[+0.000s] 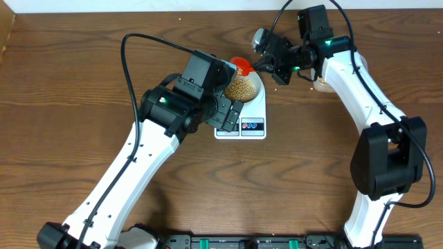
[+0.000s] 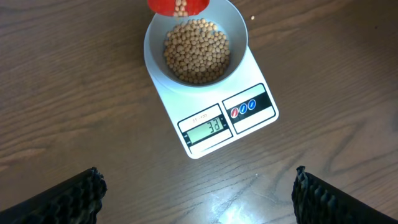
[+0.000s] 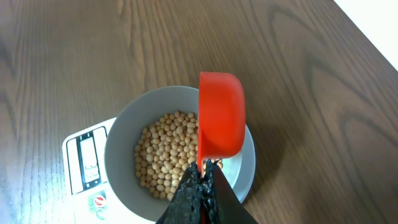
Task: Scoop item into bowl and weigh 50g on scale
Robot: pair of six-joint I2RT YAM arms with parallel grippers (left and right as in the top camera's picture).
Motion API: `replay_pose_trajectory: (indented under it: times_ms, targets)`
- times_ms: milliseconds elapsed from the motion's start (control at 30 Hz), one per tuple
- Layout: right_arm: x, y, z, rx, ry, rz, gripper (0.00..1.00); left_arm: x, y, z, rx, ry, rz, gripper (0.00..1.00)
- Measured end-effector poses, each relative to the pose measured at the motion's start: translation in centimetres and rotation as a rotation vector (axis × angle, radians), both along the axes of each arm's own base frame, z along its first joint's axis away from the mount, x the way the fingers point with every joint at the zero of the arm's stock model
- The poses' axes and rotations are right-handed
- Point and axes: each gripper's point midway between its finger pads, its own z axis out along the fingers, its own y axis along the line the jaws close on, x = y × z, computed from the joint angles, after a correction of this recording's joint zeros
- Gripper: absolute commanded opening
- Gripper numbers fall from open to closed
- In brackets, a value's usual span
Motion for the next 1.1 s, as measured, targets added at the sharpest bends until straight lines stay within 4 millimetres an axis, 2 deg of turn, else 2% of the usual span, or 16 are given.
replay_pose_trajectory:
  times_ms: [200, 433, 600, 833, 1100]
  targets:
    - [0.0, 0.0, 0.0, 0.0, 0.001, 0.0, 0.01, 0.0, 0.0, 0.0, 0.0, 0.0, 0.0, 0.98]
    - [-1.4, -1.1, -1.0, -0.067, 0.069, -0.018, 0.01, 0.0, 0.0, 0.0, 0.0, 0.0, 0.0, 0.98]
    - [-1.0, -1.4, -1.0, -0.094, 0.037, -0.022, 0.01, 0.0, 0.0, 0.0, 0.0, 0.0, 0.0, 0.98]
    - [-0.2, -1.3, 1.3, -0.079, -0.052, -0.027, 0.01, 0.0, 0.0, 0.0, 0.0, 0.0, 0.0, 0.98]
    - [-0.3, -1.3, 3.6, -0.065, -0.11, -0.028, 0.01, 0.0, 0.0, 0.0, 0.0, 0.0, 0.0, 0.98]
